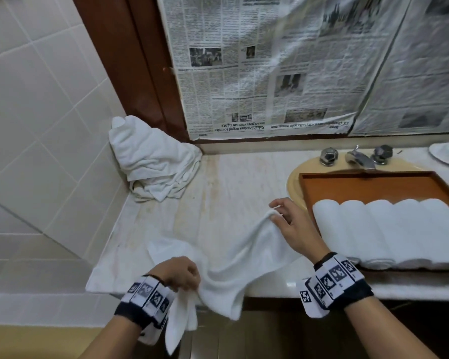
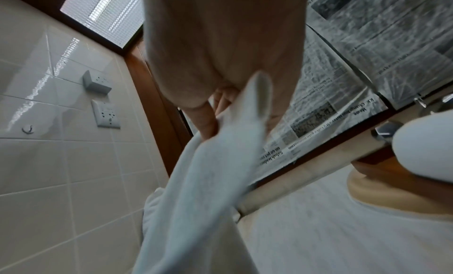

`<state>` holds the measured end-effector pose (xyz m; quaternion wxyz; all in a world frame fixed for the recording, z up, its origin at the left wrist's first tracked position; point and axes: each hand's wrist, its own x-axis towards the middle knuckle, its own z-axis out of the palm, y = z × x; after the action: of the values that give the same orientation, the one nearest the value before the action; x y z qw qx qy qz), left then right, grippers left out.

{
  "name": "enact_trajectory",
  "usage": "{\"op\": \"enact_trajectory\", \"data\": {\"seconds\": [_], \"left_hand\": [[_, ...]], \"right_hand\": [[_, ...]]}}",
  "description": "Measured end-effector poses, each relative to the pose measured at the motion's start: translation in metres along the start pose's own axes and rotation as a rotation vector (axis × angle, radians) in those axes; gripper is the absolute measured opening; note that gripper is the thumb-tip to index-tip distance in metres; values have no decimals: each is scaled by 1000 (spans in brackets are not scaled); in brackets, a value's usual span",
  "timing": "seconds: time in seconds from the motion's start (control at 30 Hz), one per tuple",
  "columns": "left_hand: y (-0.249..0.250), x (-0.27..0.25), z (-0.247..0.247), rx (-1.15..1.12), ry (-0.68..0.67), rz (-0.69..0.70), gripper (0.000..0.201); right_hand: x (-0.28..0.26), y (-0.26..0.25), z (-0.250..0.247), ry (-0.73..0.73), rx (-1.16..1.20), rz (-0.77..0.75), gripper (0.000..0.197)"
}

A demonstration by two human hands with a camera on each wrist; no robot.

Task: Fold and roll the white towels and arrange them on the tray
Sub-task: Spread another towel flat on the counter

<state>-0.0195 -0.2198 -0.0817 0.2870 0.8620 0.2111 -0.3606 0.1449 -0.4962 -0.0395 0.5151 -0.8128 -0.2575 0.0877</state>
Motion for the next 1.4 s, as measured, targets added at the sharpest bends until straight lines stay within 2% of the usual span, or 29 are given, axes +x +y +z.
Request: {"op": "enact_trajectory", "data": {"seconds": [0.03, 0.07, 0.1, 0.13, 0.23, 0.27, 0.3, 0.37, 0.47, 0.53, 0.67, 0.73, 0.8, 0.9, 0.97, 1.1, 1.2, 1.4], "left_hand": [[3, -10, -2, -74, -104, 16, 18], [7, -17, -6, -120, -147, 44, 20], [11, -21, -10, -145, -119, 83, 21], [16, -22, -13, -161, -29, 145, 21], [38, -14, -17, -302, 401, 375, 29], [45, -10, -18, -362, 471, 469, 34], [52, -7, -19, -403, 490, 562, 37], [63, -4, -24, -445, 398, 678, 37], [68, -7, -35, -511, 151, 675, 23], [62, -5, -37, -586, 114, 663, 19], [41, -2, -39, -633, 231, 707, 28], [35, -4, -42, -561, 294, 741, 31], [34, -7, -44, -489, 353, 749, 23], [35, -13, -47, -461, 488, 737, 19], [37, -17, -47, -429, 559, 736, 20], [36, -17, -39, -271, 555, 726, 24], [26, -8, -30, -250, 541, 666, 33], [-2, -6, -15, -206, 468, 544, 39]], "right_hand": [[1, -5, 0, -8, 12, -3, 14], [2, -10, 1, -24, 22, -15, 11], [3, -16, 3, -48, 34, -37, 8], [3, -24, 7, -73, 42, -63, 6], [6, -40, 20, -124, 72, -119, 4], [7, -44, 24, -134, 77, -124, 6], [8, -49, 27, -147, 78, -128, 8], [9, -55, 32, -173, 74, -124, 11], [14, -58, 37, -169, 19, -116, 11], [16, -56, 41, -174, -52, -110, 10], [13, -48, 49, -187, -169, -72, 12], [13, -48, 47, -206, -146, -38, 3], [11, -49, 39, -275, -157, 10, 13], [5, -43, 20, -392, -312, 39, 21], [1, -33, 8, -348, -341, 44, 27], [-6, -29, -7, -237, -305, -37, 26], [-9, -33, -13, -221, -290, -80, 18], [-15, -32, -23, -223, -284, -78, 18]]}}
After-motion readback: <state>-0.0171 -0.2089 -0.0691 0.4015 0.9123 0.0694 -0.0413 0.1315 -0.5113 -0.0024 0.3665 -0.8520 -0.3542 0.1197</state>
